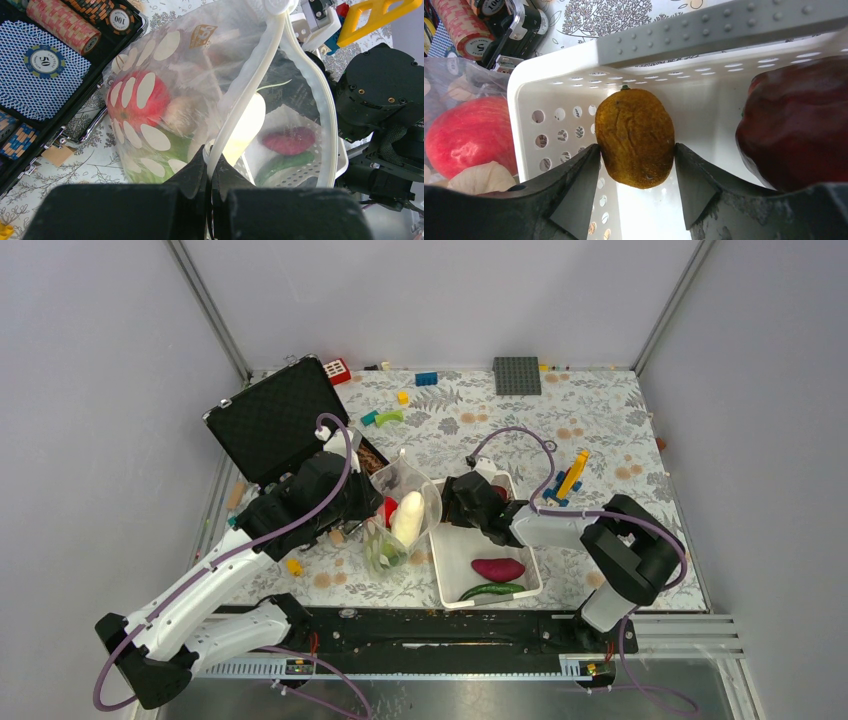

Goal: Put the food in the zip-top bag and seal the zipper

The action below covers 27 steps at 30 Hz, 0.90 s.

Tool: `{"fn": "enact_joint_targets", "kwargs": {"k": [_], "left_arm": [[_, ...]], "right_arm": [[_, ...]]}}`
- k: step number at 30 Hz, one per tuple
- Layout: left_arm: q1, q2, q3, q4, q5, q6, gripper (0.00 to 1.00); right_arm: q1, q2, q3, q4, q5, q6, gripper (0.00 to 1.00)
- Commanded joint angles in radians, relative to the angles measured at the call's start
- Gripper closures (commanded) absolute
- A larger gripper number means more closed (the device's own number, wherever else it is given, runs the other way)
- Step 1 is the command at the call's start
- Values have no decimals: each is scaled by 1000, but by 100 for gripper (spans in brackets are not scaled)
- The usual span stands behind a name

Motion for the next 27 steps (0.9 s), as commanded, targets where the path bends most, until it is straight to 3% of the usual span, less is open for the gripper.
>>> {"fn": "enact_joint_targets", "kwargs": {"k": [1,13,22,27], "left_arm": [[3,4,0,44,6,8,99],[4,4,-1,49,9,8,100],[5,-2,-1,52,12,8,100],[4,-8,-1,52,20,8,100]], "right_arm": [[-8,13,41,28,10,28,39],[-9,-93,-5,7,49,0,74],[-9,-360,-59,-112,187,-76,78],[-8,-514,-52,-97,220,-160,78]]}}
